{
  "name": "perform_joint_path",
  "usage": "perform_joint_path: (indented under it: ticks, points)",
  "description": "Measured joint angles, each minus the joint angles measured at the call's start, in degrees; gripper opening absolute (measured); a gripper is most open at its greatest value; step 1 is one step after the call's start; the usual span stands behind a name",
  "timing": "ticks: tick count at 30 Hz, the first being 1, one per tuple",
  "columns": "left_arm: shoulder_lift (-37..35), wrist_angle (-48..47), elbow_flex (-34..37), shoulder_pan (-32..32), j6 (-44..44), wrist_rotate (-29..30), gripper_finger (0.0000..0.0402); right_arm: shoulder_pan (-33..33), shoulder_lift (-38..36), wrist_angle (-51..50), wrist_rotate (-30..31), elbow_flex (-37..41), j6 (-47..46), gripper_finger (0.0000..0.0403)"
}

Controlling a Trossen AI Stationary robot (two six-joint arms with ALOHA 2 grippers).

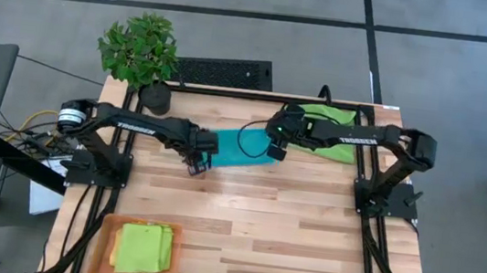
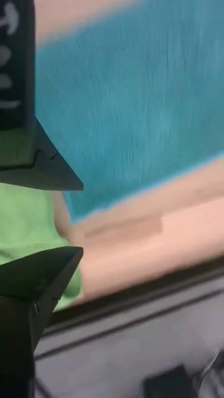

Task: Fold microfiber towels
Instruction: Fold the blue towel

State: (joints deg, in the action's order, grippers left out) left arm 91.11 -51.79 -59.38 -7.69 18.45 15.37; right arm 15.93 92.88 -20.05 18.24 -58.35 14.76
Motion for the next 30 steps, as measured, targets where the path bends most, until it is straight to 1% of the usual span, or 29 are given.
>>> perform_joint_path:
  ticks: [3, 5, 8, 11, 14, 16, 21, 24, 28, 30]
  points:
    - [-0.3, 0.1, 0.8, 2.9, -1.5, -1.1, 0.0158, -2.0, -3.1, -3.0, -3.3, 0.0, -1.5, 0.0175]
    - [-0.4, 1.0, 1.9, 5.1, -3.2, -1.1, 0.0158, -3.7, -4.5, -2.7, -4.6, 0.0, -2.3, 0.0173]
    - [-0.1, 5.3, 4.2, 7.6, -5.9, -0.7, 0.0157, -6.2, -6.3, -3.9, -4.8, 0.1, -2.3, 0.0170]
    - [-0.1, 9.2, 5.5, 9.0, -6.2, 1.2, 0.0157, -7.8, -7.2, -5.1, -4.8, 0.1, -2.6, 0.0168]
    - [-0.1, 14.2, 6.9, 9.1, -6.1, 1.7, 0.0157, -8.5, -7.2, -5.9, -4.7, 0.1, -2.8, 0.0166]
    - [-0.1, 17.5, 8.1, 9.1, -7.8, 2.3, 0.0157, -8.4, -7.2, -6.0, -4.6, 0.1, -3.3, 0.0166]
    - [-0.1, 19.1, 9.2, 9.0, -9.2, 7.8, 0.0157, -8.4, -7.2, -6.3, -4.6, 0.1, -5.3, 0.0166]
    - [-0.1, 19.3, 9.2, 8.8, -9.2, 7.8, 0.0157, -8.4, -7.1, -6.5, -4.5, 0.1, -5.3, 0.0164]
    - [-0.1, 19.9, 9.7, 8.3, -8.9, 5.3, 0.0157, -8.4, -7.1, -6.5, -4.5, 0.1, -5.3, 0.0164]
    - [-0.1, 19.9, 10.6, 8.3, -8.8, 5.9, 0.0157, -8.4, -7.1, -6.6, -4.5, 0.1, -5.3, 0.0164]
